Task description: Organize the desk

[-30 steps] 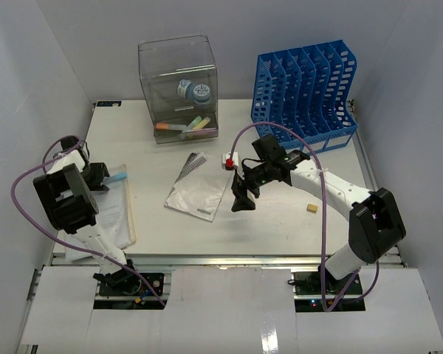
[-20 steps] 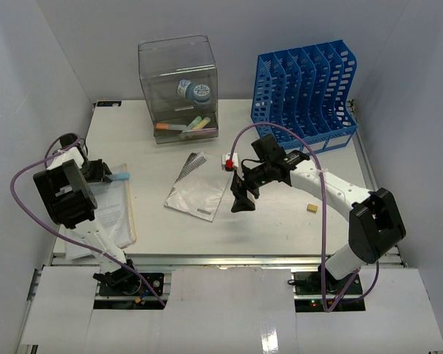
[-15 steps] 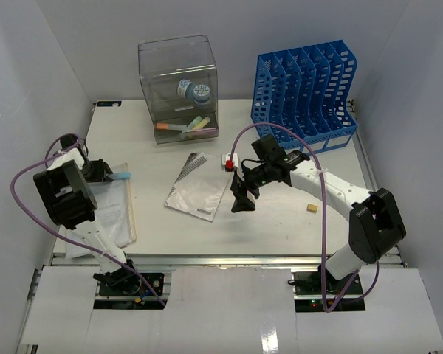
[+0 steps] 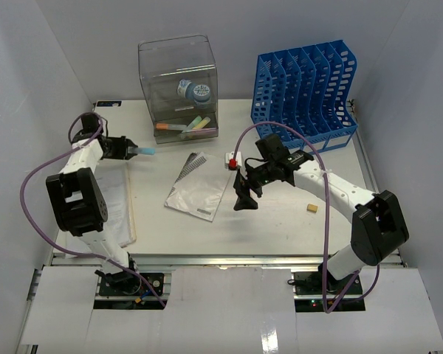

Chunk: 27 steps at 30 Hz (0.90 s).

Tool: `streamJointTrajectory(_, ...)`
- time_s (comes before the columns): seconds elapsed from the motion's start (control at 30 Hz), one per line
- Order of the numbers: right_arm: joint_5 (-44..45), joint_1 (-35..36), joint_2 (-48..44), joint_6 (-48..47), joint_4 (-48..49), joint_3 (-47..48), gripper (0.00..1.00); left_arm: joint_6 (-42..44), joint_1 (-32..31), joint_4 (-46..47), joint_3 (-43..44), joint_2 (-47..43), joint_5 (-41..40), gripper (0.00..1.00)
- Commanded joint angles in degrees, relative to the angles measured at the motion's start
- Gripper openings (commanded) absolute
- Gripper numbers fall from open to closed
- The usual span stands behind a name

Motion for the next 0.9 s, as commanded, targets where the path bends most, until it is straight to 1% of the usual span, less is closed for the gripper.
streamJointTrajectory(0.0, -0.88, -1.19, -2.11, -0.72, 0.42, -0.59, 0.9, -7.11, -6.34, 2.01, 5.77, -1.64, 1.91, 0.08)
streamJointTrajectory(0.07, -1.03, -1.63, -2.18, -0.72, 0.42, -0.63, 0.9, -9.8, -8.86, 2.27, 7.9, -0.88, 1.49, 0.08)
streamJointTrajectory(0.17, -1.5, -1.98, -2.27, -0.75, 0.42, -0.82, 0.9, -15.37, -13.18, 2.89, 11.91, 2.34, -2.46, 0.07)
streamJointTrajectory(0.27, -1.72, -2.06, -2.27, -0.89, 0.42, -0.89, 0.9, -19.56, -15.94, 2.88, 18.04, 5.83, -4.9, 0.06)
streamJointTrajectory(0.4, -1.81, -2.14, -2.1, -1.06, 0.42, -1.06, 0.9, -23.13, -18.22, 2.3, 24.26, 10.44, -8.17, 0.06)
streamJointTrajectory(0.43, -1.81, -2.15, -2.09, -1.13, 0.42, -1.01, 0.9, -23.51, -18.62, 1.64, 25.18, 11.49, -9.02, 0.07)
streamJointTrajectory(0.5, -1.74, -2.15, -2.09, -1.23, 0.35, -1.06, 0.9, -24.34, -19.04, 0.78, 27.31, 13.11, -10.1, 0.14)
streamJointTrajectory(0.57, -1.65, -2.22, -2.09, -1.32, 0.34, -1.15, 0.9, -24.46, -19.23, 0.68, 28.0, 14.0, -10.07, 0.28)
streamJointTrajectory(0.63, -1.46, -2.34, -2.18, -1.45, 0.34, -1.17, 0.9, -24.05, -19.35, 1.0, 28.09, 14.38, -9.83, 0.44)
streamJointTrajectory(0.7, -1.44, -2.44, -2.18, -1.63, 0.34, -1.26, 0.9, -22.63, -19.43, 2.27, 27.74, 13.88, -9.61, 0.56)
streamJointTrajectory(0.83, -1.37, -2.91, -2.02, -1.86, 0.34, -1.41, 0.9, -19.68, -19.43, 3.29, 27.77, 11.84, -10.29, 0.64)
streamJointTrajectory(0.87, -1.62, -3.18, -2.01, -1.98, 0.27, -1.48, 0.9, -18.08, -19.43, 3.38, 28.28, 11.55, -10.37, 0.69)
